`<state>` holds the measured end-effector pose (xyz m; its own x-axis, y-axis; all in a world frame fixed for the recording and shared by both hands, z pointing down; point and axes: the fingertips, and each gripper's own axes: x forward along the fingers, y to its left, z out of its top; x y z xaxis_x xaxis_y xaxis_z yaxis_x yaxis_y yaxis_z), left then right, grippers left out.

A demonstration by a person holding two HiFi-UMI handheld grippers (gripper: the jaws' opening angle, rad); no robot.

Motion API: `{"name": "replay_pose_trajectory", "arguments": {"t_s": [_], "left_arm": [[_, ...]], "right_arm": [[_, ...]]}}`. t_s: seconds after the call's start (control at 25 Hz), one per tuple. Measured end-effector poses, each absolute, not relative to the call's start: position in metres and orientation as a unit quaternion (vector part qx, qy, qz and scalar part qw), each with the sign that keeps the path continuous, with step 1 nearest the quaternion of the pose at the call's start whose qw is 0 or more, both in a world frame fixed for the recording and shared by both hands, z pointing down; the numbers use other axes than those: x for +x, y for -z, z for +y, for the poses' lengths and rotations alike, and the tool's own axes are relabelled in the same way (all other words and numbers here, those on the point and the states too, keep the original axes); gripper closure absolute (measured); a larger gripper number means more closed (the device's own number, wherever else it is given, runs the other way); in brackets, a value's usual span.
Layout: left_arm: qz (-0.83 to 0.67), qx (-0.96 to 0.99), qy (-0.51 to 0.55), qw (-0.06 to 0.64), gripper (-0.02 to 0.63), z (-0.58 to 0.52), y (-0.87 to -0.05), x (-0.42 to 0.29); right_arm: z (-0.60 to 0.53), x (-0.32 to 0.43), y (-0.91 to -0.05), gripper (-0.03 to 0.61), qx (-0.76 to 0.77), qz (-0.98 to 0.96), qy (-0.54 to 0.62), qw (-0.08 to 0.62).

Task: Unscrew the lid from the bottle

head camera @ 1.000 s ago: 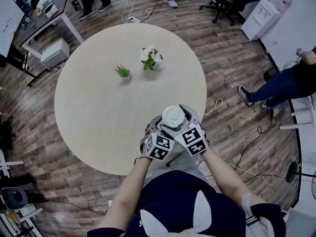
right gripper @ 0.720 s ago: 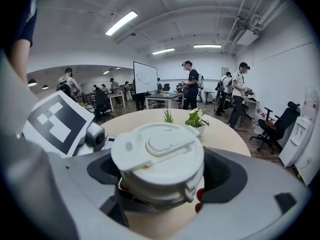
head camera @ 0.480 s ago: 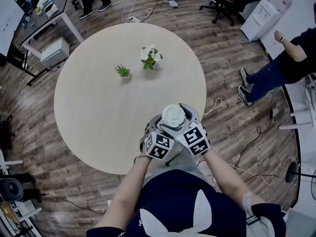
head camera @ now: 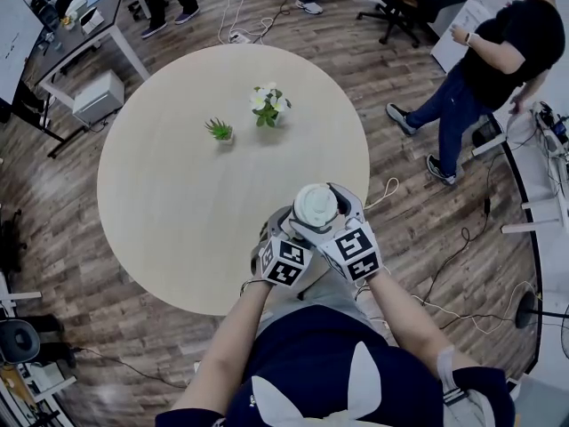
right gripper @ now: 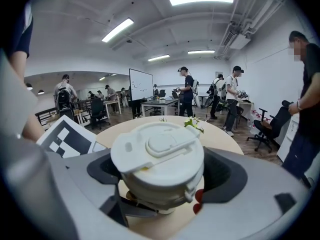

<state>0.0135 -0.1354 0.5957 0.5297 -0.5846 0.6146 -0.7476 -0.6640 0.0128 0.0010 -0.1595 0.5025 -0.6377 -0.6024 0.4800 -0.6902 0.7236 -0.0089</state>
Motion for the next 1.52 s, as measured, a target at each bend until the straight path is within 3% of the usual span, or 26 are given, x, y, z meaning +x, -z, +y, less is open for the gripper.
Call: {"name": "replay_pose_trajectory", "arguments": {"t_s": [1.52], "left_arm": [[-0.383,0.862,-0.301,0.14,0.282,-0.136,-0.597,0.014]], "right_arm": [[-0.177,0.047,-0.423,0.112,0.41,-0.889,-0.182,0.089]]}}
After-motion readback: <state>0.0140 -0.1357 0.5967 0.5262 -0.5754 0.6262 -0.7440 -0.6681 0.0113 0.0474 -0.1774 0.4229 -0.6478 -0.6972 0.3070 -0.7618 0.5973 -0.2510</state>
